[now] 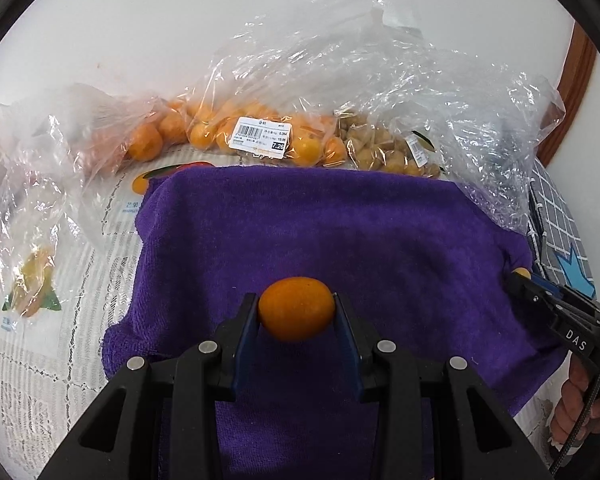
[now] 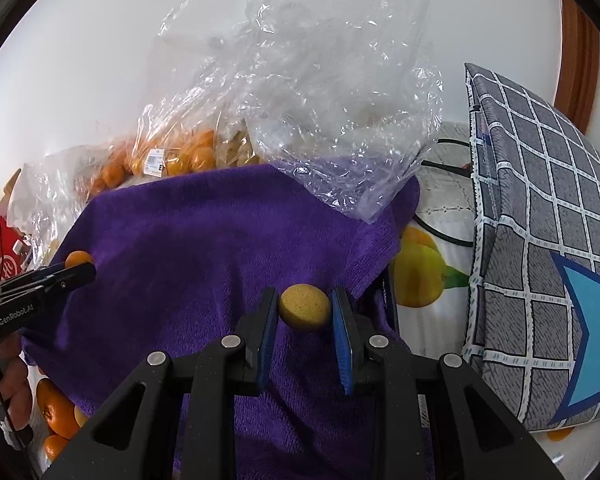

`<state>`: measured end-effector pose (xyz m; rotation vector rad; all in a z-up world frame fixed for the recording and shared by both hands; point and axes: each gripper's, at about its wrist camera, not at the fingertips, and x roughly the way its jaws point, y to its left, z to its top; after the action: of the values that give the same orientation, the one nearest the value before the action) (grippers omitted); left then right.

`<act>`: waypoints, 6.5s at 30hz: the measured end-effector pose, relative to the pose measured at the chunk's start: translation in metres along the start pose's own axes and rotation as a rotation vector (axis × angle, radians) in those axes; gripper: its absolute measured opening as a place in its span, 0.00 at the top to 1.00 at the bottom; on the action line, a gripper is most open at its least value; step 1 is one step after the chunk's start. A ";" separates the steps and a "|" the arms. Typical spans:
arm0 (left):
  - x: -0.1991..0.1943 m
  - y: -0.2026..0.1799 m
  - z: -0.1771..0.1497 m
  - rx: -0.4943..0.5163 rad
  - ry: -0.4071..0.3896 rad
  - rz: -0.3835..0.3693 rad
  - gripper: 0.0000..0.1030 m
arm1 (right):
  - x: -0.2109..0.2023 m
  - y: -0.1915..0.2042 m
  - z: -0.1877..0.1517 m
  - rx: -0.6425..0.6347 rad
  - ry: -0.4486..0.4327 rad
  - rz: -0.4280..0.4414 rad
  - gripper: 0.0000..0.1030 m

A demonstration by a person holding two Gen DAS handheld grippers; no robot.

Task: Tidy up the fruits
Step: 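Carry both fruits onto the purple towel and open both tools to release them, then lift both tools away from the towel back toward the fruit pile, then grasp a large orange with the right tool while the left tool grasps an oval orange, then lower both held fruits onto the purple towel and open both tools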

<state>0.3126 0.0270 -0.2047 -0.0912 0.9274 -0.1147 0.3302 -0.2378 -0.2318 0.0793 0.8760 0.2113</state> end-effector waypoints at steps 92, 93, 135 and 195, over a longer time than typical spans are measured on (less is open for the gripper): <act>-0.109 0.056 -0.133 -0.022 -0.042 -0.086 0.47 | -0.065 0.089 -0.106 -0.151 0.077 0.065 0.60; -0.110 0.054 -0.133 -0.018 -0.043 -0.104 0.47 | -0.067 0.087 -0.107 -0.151 0.068 0.058 0.60; -0.079 0.043 -0.118 -0.146 0.018 -0.224 0.66 | -0.102 0.019 -0.119 -0.049 -0.010 0.033 0.60; -0.048 0.030 -0.040 -0.053 -0.079 -0.079 0.50 | -0.032 0.029 -0.034 -0.088 -0.022 0.002 0.48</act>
<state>0.2540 0.0626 -0.1939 -0.1801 0.8479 -0.1584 0.2798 -0.2165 -0.2246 0.0008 0.8438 0.2502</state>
